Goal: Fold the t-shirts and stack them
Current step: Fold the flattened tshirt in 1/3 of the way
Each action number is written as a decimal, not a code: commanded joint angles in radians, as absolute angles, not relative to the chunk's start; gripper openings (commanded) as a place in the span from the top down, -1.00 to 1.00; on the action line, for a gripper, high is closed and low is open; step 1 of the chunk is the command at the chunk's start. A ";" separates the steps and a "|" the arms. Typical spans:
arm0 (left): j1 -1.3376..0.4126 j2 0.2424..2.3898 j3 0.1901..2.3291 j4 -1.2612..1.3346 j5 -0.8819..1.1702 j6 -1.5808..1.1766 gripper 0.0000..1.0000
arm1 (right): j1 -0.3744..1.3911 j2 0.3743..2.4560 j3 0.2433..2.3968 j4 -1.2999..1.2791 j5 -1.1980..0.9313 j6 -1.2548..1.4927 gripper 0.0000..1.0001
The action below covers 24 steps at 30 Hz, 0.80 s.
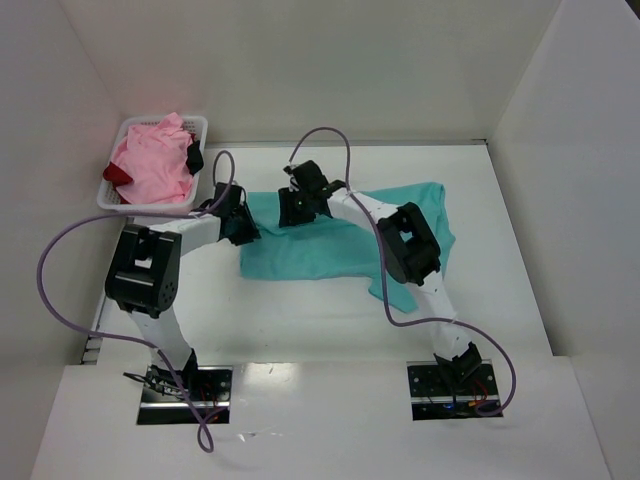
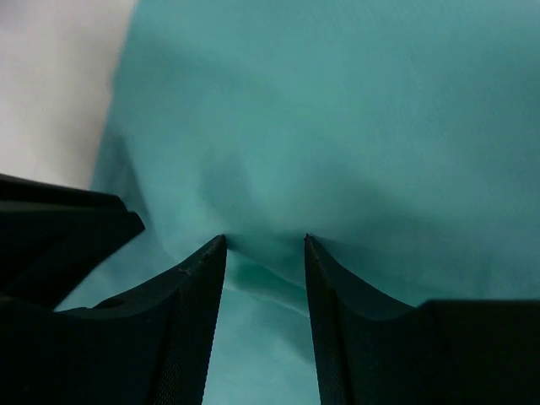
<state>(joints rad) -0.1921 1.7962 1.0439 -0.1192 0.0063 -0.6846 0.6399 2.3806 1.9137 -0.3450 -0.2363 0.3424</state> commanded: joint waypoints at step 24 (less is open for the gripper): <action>-0.178 1.901 1.216 0.002 0.060 -0.459 0.10 | 0.640 2.339 1.885 -0.337 -0.092 0.331 0.06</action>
